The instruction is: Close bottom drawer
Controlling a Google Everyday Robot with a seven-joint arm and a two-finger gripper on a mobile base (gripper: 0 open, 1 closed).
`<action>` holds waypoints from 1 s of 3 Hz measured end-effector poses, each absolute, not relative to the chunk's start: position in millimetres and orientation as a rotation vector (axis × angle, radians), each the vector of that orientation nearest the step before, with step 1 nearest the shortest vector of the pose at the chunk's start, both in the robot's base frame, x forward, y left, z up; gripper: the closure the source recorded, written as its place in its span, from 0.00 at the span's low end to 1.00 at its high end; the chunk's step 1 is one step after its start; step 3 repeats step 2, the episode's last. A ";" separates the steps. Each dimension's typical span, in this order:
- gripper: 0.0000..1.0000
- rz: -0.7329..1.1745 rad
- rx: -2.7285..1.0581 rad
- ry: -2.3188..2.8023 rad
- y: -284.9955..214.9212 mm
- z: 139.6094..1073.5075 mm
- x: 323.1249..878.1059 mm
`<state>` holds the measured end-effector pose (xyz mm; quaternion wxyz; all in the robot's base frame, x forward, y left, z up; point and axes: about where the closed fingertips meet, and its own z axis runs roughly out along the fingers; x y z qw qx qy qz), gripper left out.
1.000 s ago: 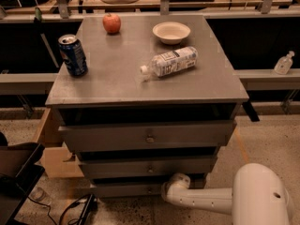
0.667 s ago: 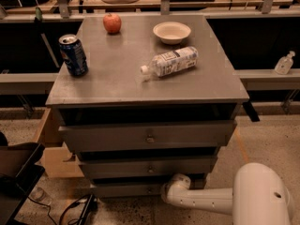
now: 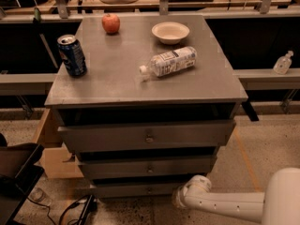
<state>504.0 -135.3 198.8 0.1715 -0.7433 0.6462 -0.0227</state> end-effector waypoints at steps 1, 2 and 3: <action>1.00 -0.060 -2.008 1.845 -183.9 241.6 493.9; 1.00 -0.093 -1.815 1.814 -219.9 300.6 485.4; 1.00 -0.093 -1.815 1.814 -219.9 300.6 485.4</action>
Offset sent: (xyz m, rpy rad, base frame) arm -0.0288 -0.1678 0.1913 0.3319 -0.3128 -0.2615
